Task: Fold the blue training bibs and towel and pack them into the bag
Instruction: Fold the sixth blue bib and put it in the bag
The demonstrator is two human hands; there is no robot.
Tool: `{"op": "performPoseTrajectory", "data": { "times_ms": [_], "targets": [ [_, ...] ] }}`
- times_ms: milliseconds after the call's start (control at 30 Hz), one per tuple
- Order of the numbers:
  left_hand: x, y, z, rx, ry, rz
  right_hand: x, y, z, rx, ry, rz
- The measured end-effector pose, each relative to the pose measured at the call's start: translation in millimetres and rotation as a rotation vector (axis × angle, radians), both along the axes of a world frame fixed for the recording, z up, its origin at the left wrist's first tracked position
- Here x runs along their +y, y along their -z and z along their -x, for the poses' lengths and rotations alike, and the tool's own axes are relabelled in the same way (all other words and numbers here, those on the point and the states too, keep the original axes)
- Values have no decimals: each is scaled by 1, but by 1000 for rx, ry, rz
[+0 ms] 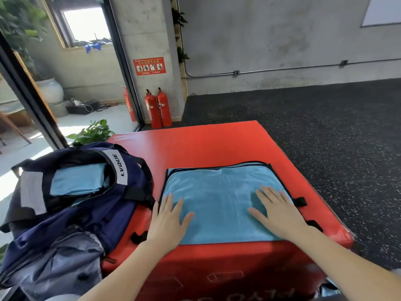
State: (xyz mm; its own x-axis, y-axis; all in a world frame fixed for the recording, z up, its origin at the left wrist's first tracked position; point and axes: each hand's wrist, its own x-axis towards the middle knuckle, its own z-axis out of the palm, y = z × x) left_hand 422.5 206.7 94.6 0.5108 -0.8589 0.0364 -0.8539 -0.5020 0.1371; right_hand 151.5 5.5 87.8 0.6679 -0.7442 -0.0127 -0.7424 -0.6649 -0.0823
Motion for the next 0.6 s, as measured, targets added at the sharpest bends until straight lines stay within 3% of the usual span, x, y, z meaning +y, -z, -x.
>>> {"op": "performPoseTrajectory", "data": {
  "times_ms": [333, 600],
  "targets": [
    [44, 2, 61, -3, -188, -70, 31, 3, 4, 9, -75, -73],
    [12, 9, 25, 9, -204, -22, 18, 5, -8, -26, 2, -120]
  ]
}}
